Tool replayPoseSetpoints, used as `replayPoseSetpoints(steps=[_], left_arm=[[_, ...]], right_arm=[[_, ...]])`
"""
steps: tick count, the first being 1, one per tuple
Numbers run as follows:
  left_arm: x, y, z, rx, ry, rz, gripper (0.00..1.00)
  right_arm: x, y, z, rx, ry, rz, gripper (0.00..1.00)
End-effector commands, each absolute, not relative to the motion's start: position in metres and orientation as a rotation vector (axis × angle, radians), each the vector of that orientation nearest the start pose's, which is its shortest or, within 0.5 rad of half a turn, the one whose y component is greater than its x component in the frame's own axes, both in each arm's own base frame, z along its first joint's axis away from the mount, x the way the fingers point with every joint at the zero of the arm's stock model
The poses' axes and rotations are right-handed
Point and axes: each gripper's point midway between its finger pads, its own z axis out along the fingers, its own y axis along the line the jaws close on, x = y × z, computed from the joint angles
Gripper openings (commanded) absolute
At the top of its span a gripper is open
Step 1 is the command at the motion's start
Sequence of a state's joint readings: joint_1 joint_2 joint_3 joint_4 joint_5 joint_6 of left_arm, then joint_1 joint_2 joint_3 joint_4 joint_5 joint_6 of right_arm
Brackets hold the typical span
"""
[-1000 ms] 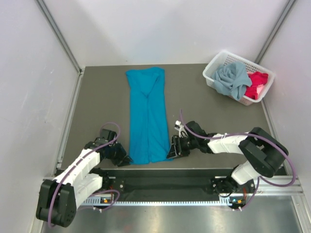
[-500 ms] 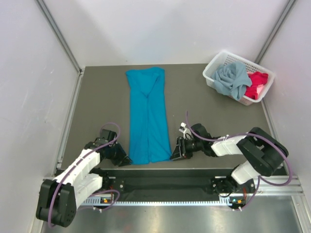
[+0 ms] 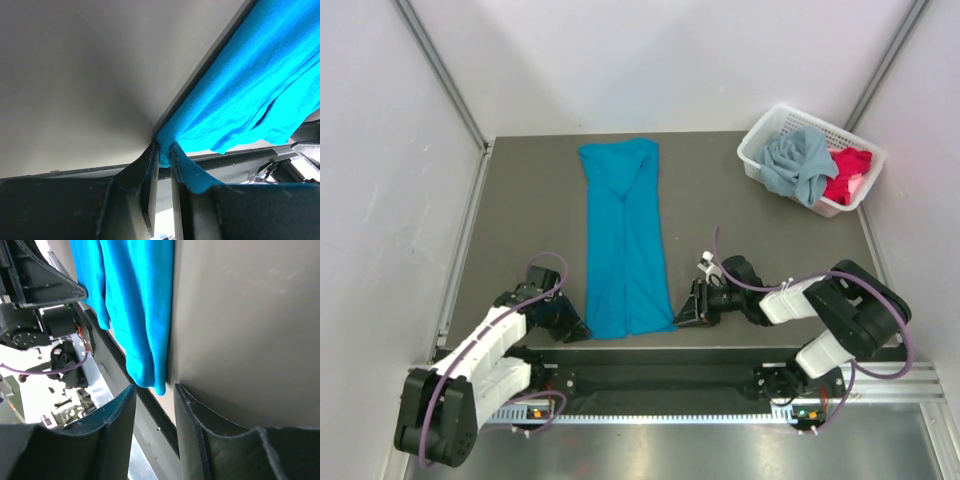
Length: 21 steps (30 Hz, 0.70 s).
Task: Fold and stack the t-shirts
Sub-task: Fold the tshirt
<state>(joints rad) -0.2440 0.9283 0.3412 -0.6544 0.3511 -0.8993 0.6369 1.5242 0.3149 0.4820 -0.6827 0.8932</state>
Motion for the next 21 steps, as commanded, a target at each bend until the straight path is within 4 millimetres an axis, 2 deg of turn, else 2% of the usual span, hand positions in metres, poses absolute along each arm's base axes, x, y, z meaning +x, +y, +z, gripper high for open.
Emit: replayPoseSetpoints(steps=[1,8,16,21], left_arm=[[0.120,-0.125,0.014,-0.845,2.859,-0.717,0.20],[0.121,-0.126,0.014,-0.837,2.863,-0.716,0.20],[0.120,-0.125,0.012,-0.837,2.871,-0.711,0.19],[0.121,-0.126,0.012,-0.837,2.868,-0.716,0.18]], right_arm=[[0.158,0.271,0.019,-0.048,2.590,1.422,0.37],[0.166,0.274,0.012,-0.100,2.622,1.387,0.32],[0.162,0.267,-0.004,-0.166,2.700,1.306,0.26],[0.156,0.266,-0.009,-0.216,2.722,1.289,0.27]])
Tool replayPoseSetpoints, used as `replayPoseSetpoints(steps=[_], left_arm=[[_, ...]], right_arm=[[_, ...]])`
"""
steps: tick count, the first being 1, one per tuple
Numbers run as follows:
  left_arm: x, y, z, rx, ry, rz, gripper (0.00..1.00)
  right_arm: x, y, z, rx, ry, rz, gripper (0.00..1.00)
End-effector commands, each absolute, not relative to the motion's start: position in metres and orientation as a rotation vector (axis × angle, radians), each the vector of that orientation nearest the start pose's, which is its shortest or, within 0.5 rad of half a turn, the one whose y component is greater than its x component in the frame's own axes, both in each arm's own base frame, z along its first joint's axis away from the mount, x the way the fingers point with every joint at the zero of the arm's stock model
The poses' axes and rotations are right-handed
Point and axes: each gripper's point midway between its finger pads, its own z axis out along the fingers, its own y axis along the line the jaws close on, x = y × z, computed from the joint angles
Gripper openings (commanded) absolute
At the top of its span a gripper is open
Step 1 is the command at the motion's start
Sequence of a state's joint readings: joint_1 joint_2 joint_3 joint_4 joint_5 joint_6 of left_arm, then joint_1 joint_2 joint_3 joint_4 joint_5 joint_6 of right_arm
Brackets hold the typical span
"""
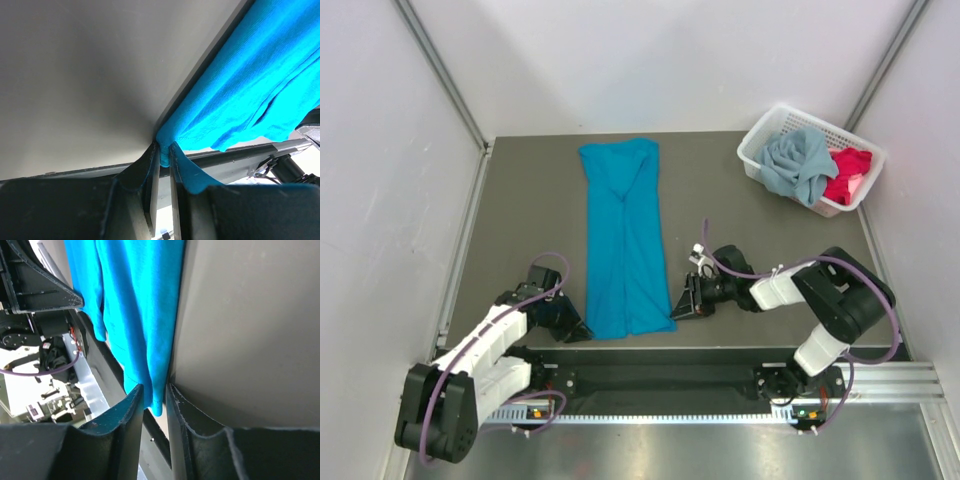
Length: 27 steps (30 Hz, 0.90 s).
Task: Fold and stack the t-shirts
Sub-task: Fold the tshirt
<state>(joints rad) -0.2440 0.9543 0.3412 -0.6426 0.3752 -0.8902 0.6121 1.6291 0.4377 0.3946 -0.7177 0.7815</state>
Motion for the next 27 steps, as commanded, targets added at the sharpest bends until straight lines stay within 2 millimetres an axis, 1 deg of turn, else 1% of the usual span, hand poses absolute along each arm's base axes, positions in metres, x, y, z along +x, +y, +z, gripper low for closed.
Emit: replayPoseSetpoints(steps=[1,3,8,13,16,19,22,23,24,26,27], left_arm=[[0.121,-0.126,0.012,-0.839,2.868,-0.718,0.18],[0.121,-0.126,0.012,-0.841,2.868,-0.720,0.18],[0.121,-0.126,0.012,-0.847,2.866,-0.721,0.18],[0.121,-0.126,0.012,-0.850,2.864,-0.715,0.17],[0.121,-0.126,0.013,-0.852,2.862,-0.714,0.16],[0.121,-0.125,0.014,-0.850,2.861,-0.708,0.16],[0.122,-0.125,0.015,-0.849,2.861,-0.704,0.15],[0.121,-0.124,0.015,-0.849,2.862,-0.703,0.13],[0.121,-0.124,0.014,-0.848,2.863,-0.697,0.12],[0.120,-0.124,0.016,-0.843,2.863,-0.700,0.07],[0.119,-0.123,0.016,-0.842,2.868,-0.692,0.05]], right_arm=[[0.154,0.265,-0.011,-0.237,2.732,1.281,0.27],[0.151,0.267,-0.012,-0.260,2.741,1.280,0.29],[0.140,0.263,-0.019,-0.269,2.769,1.283,0.28],[0.135,0.264,-0.023,-0.267,2.777,1.295,0.23],[0.132,0.270,-0.021,-0.285,2.771,1.323,0.19],[0.127,0.275,-0.021,-0.314,2.777,1.335,0.21],[0.124,0.274,-0.023,-0.309,2.784,1.325,0.21],[0.124,0.273,-0.024,-0.302,2.788,1.315,0.20],[0.124,0.272,-0.024,-0.294,2.788,1.310,0.13],[0.124,0.271,-0.022,-0.291,2.777,1.313,0.06],[0.124,0.270,-0.022,-0.283,2.778,1.302,0.04]])
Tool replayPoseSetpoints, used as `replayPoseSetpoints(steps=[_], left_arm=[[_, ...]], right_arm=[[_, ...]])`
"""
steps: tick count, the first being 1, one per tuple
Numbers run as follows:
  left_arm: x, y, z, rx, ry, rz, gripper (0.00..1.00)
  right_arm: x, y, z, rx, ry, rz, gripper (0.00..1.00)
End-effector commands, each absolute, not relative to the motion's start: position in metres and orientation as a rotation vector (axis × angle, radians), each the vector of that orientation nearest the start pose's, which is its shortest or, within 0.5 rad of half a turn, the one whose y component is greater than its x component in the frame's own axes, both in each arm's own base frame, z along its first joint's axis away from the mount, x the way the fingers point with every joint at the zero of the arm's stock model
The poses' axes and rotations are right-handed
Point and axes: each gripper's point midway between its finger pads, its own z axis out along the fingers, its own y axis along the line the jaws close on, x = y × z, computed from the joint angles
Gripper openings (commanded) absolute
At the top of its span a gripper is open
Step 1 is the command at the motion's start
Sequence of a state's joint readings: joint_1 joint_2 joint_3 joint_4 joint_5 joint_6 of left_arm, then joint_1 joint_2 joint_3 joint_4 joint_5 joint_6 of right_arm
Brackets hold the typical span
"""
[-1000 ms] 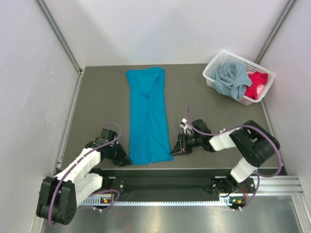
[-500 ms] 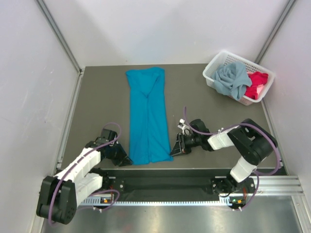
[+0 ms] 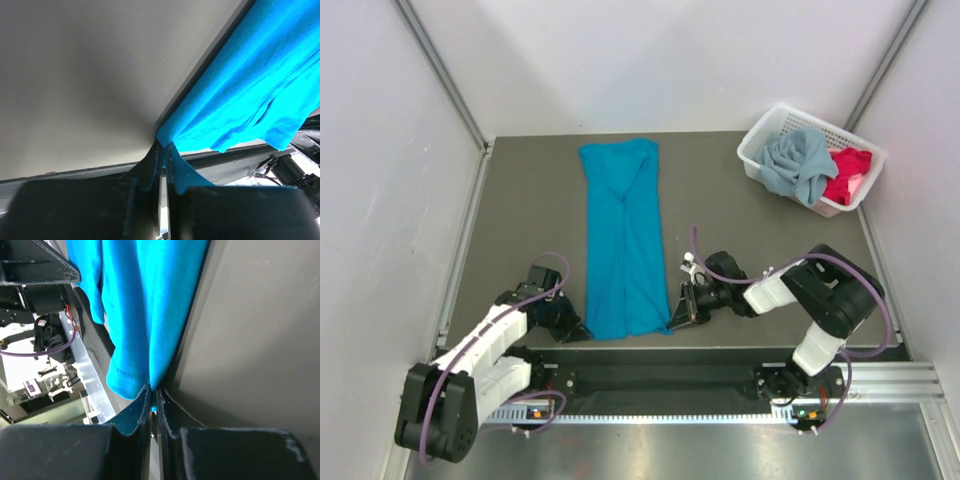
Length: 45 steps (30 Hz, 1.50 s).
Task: Fold and stack the t-shirts
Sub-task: Fold the tshirt
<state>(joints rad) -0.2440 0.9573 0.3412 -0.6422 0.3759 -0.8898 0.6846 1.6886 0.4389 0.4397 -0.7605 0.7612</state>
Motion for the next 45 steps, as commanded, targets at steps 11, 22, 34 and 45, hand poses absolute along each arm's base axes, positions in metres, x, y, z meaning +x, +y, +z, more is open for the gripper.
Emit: replayPoseSetpoints(steps=[11,22,34,45], left_arm=[[0.125,-0.118,0.043,-0.772,2.811,-0.676,0.00],[0.175,-0.147,0.096,-0.764,2.627,-0.921,0.00],[0.326,-0.134,0.132,-0.671,2.607,-0.753,0.00],[0.432,-0.113,0.108,-0.703,2.631,-0.819,0.00]], right_arm=[[0.136,0.264,0.026,-0.367,2.679,1.210,0.00],[0.176,0.290,0.068,-0.391,2.600,1.225,0.00],[0.316,0.315,0.106,-0.325,2.573,1.216,0.00],[0.408,0.333,0.096,-0.274,2.562,1.255,0.00]])
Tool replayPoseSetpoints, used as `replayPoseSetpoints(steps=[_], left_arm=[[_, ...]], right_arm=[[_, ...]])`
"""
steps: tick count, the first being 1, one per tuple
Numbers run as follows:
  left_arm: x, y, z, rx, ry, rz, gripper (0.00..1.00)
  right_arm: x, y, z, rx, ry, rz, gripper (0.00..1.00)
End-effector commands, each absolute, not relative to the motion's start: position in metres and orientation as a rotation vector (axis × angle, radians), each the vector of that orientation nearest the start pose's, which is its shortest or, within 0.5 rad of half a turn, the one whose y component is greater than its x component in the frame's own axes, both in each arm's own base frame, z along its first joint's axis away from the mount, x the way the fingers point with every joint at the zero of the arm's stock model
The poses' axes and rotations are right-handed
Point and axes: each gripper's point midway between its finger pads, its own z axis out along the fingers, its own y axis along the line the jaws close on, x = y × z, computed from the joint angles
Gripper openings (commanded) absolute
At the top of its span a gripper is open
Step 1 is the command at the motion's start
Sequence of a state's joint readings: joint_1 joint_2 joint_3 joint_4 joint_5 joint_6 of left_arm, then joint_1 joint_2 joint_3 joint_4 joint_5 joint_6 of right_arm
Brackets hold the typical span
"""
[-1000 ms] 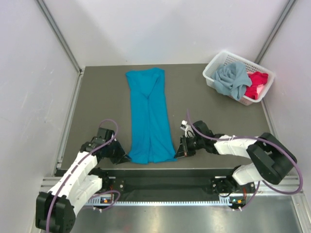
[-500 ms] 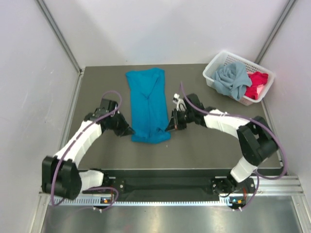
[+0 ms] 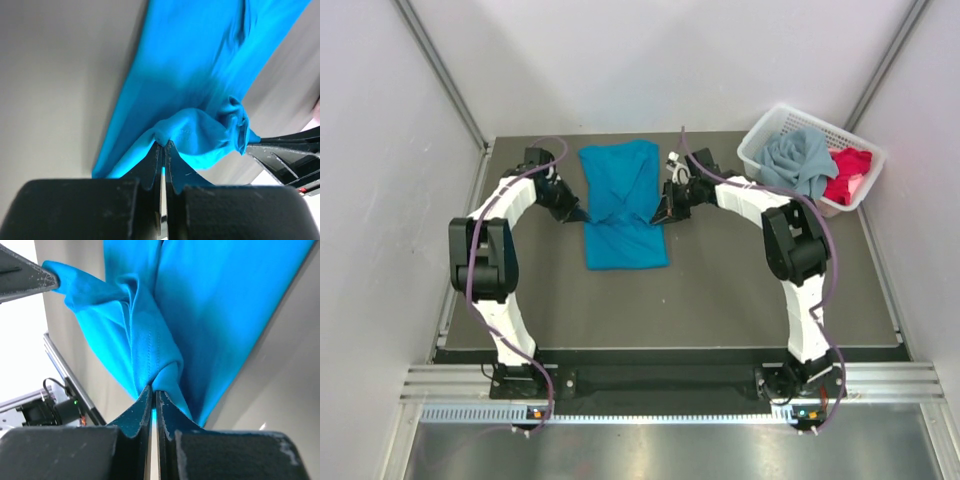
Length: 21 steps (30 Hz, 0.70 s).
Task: Fold and stack the t-shirts
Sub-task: Fold the tshirt
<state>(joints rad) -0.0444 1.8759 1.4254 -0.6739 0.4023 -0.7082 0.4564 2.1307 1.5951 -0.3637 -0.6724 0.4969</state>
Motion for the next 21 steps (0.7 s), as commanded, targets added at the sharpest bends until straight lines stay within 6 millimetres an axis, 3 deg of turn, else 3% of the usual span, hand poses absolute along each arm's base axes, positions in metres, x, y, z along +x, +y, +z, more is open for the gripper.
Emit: replayPoseSetpoints(steps=[1,2,10,21], left_arm=[[0.441,-0.112,0.111,-0.694,2.616,-0.824,0.00],[0.444,-0.114,0.103,-0.702,2.630,-0.834,0.00],[0.477,-0.123,0.096,-0.700,2.584,-0.956,0.00],[0.487,-0.115,0.091,-0.748,2.577,-0.931,0.00]], right_arm=[[0.412,0.334,0.096,-0.274,2.559,1.261,0.00],[0.416,0.333,0.097,-0.261,2.556,1.268,0.00],[0.446,0.330,0.096,-0.204,2.529,1.289,0.00],[0.465,0.328,0.110,-0.177,2.461,1.345,0.00]])
